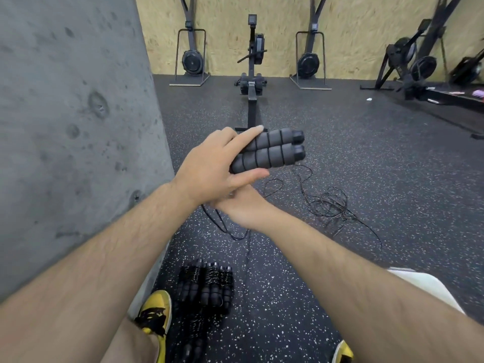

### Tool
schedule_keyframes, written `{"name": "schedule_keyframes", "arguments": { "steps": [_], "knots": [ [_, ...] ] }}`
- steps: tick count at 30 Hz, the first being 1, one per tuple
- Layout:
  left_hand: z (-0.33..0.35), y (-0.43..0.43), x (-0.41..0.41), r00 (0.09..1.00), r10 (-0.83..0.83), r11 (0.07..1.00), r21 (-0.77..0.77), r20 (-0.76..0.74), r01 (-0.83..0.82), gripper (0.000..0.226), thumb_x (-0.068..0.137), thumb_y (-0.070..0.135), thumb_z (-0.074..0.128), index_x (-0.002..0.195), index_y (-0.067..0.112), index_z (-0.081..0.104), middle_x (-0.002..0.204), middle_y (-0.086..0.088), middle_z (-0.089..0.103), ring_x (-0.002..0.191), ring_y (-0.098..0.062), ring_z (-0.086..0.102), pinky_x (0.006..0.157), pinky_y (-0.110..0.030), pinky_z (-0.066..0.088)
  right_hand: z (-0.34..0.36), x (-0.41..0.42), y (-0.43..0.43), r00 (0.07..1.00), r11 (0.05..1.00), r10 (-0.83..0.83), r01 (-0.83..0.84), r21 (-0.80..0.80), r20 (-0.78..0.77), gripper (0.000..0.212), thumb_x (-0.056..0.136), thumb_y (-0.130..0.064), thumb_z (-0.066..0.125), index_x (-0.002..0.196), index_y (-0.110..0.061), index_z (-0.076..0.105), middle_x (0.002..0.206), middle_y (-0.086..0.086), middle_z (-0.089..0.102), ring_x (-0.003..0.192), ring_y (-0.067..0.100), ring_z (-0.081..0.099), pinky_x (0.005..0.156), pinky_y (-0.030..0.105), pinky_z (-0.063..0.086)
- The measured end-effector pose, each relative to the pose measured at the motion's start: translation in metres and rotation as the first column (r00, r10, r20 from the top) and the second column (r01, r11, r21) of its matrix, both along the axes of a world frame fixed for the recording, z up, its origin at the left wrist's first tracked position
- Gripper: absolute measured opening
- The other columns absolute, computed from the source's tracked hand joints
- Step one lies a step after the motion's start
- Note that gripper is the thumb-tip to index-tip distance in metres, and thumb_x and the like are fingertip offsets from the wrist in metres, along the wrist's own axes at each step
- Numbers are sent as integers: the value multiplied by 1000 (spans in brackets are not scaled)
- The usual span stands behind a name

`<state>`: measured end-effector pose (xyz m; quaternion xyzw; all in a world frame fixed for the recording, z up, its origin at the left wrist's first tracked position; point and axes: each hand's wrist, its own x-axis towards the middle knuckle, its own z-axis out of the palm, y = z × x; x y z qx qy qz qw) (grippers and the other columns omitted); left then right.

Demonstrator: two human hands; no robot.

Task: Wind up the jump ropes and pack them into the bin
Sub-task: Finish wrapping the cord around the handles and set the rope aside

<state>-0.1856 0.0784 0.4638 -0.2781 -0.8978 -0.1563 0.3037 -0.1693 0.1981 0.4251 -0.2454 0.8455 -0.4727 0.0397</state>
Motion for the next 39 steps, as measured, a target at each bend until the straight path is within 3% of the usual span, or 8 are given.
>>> {"name": "schedule_keyframes", "arguments": {
  "steps": [3,5,10,18,21,24,32,39],
  "knots": [
    [1,-13,2,999,-18,1000,-18,-33,18,75,91,74,48,156,40,34,102,-1,51,93,-19,50,77,-44,50,4,2,-26,995,996,13,-4,89,-97,41,93,-9,56,134,-12,51,127,-1,56,107,10,50,91,18,34],
    [2,-25,2,999,-21,1000,-24,-48,20,71,92,73,48,155,41,35,99,-2,50,90,-20,50,76,-44,49,2,2,-28,998,996,34,-38,76,46,16,96,-19,53,102,-17,68,96,-2,71,89,16,63,89,38,51],
    [1,-48,2,996,-33,992,-122,-87,22,67,95,73,44,154,43,35,93,-6,49,82,-24,49,68,-42,48,13,-8,10,989,988,99,-111,108,108,21,101,-39,52,108,-24,65,80,-24,66,68,-1,60,65,20,54],
    [-9,-67,1,993,-76,936,-351,-94,38,66,95,73,43,154,43,37,93,-9,50,75,-27,46,66,-43,44,34,-26,81,947,997,-14,36,-63,320,19,94,-10,50,76,-14,57,61,-5,54,55,12,36,57,29,33],
    [-10,-67,1,992,-68,918,-396,-110,20,65,96,74,40,154,45,34,94,-10,51,75,-27,46,66,-43,44,39,-22,88,907,991,21,37,-129,422,15,82,-33,57,79,-19,54,67,-3,51,54,13,33,57,30,29],
    [-11,-62,1,990,-41,918,-396,-132,-15,67,93,73,43,154,44,35,92,-8,50,74,-26,45,65,-41,44,44,-12,89,965,985,-142,116,124,222,38,83,-60,66,70,-24,60,60,-12,51,52,7,43,61,25,32],
    [-18,-49,-1,985,31,914,-393,-172,-97,77,88,78,42,155,39,38,88,-7,47,71,-26,48,60,-34,40,39,-1,79,936,929,-351,346,132,15,31,84,-41,75,91,-12,75,68,-2,61,62,15,54,59,27,38],
    [-19,-49,-3,987,41,931,-352,-154,-94,78,86,85,39,149,40,47,88,-6,53,70,-26,53,58,-31,40,42,8,83,871,871,-211,374,319,-445,18,99,-31,50,97,-22,66,97,-3,63,93,20,57,84,36,47]
  ]
}}
